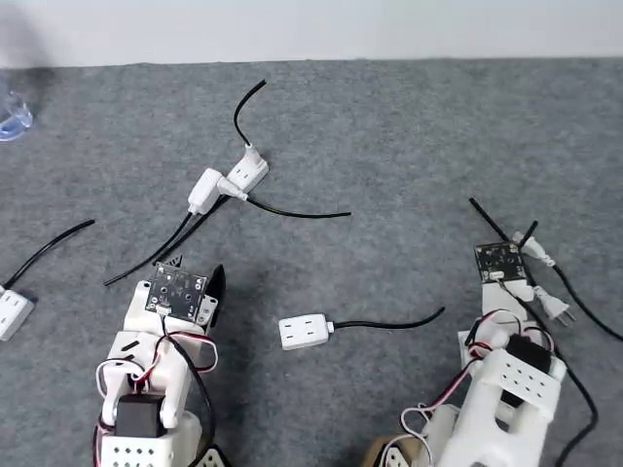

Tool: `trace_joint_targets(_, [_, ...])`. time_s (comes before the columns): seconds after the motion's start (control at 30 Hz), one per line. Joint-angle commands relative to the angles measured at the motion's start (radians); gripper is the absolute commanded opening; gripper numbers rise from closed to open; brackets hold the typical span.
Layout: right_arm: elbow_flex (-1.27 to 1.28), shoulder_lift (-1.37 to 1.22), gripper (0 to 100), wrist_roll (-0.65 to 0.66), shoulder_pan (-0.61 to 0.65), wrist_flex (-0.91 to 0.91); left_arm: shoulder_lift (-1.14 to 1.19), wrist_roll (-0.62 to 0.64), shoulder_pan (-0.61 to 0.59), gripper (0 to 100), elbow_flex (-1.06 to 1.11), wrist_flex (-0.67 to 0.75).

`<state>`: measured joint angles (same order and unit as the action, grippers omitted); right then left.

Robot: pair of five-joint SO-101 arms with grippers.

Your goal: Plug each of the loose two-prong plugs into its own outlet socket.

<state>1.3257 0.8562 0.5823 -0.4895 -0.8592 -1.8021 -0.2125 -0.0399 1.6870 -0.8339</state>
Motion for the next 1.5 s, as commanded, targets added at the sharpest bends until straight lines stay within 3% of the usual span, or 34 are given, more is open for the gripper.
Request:
trace_joint_targets(0.0, [0.011, 0.012, 15.1, 0.011, -0.018, 0.047, -0.011, -0.011, 0.005, 20, -0.004, -0.003])
trace_joint_targets(0.8, [0.031, -0.010, 15.0, 0.009, -0.013, 0.084, -0.014, -0.009, 0.003, 20, -0.004, -0.025])
trace_joint_targets(1.2, [-0.399, -0.647, 14.6, -0.031, -0.071, -0.047, -0.014, -0.009, 0.003, 20, -0.004, -0.025])
trace_joint_targets(1.37, [-0.453, -0.705, 0.0, -0.034, -0.065, -0.079, -0.014, -0.009, 0.003, 20, -0.004, -0.025])
trace_joint_targets(1.47, [-0.456, -0.702, 0.9, -0.035, -0.065, -0.079, -0.012, -0.009, 0.005, 20, -0.004, -0.025])
